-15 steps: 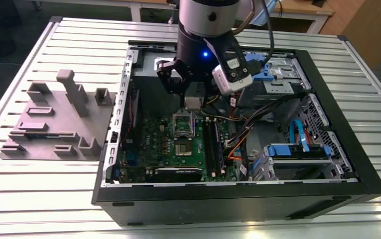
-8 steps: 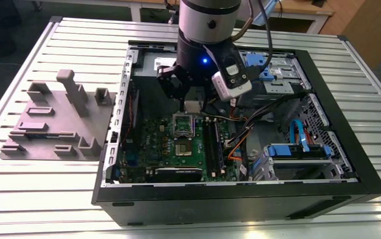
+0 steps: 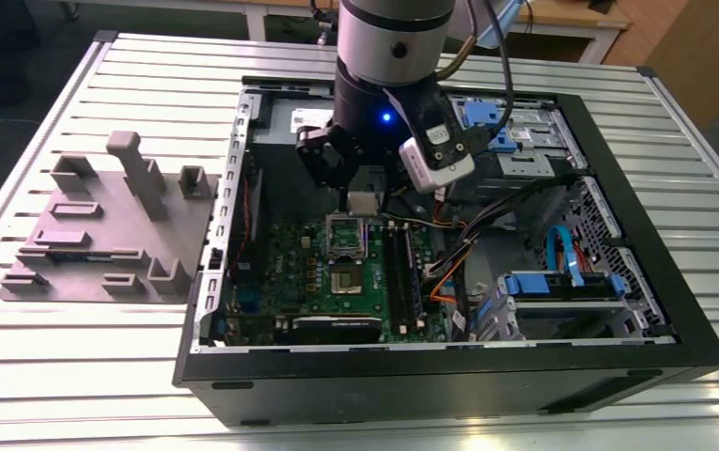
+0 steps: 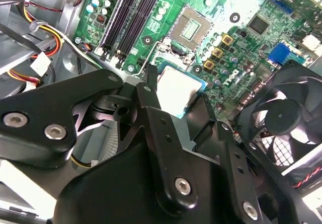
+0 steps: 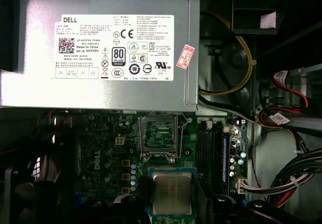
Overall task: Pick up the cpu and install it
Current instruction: 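Place the cpu into insertion slot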
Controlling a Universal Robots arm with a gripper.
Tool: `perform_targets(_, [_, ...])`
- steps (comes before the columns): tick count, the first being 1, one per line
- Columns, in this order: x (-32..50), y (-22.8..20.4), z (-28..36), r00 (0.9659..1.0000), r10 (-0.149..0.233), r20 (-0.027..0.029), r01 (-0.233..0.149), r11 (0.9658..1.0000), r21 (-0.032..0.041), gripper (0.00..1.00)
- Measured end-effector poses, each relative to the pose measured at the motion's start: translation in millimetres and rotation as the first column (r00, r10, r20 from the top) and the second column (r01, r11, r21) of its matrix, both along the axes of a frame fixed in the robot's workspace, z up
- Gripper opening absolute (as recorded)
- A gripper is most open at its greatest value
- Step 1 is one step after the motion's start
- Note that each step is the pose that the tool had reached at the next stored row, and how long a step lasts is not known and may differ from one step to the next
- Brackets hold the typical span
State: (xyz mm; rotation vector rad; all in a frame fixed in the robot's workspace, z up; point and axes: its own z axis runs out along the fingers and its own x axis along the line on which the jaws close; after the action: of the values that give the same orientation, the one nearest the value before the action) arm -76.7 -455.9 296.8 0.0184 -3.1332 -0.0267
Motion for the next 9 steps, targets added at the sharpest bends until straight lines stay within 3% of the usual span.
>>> perform_targets(9, [0.0,-2.2,-4.1,1.0000,0.000,-0.0001,0.000,1.0000,-0.0001,0.47])
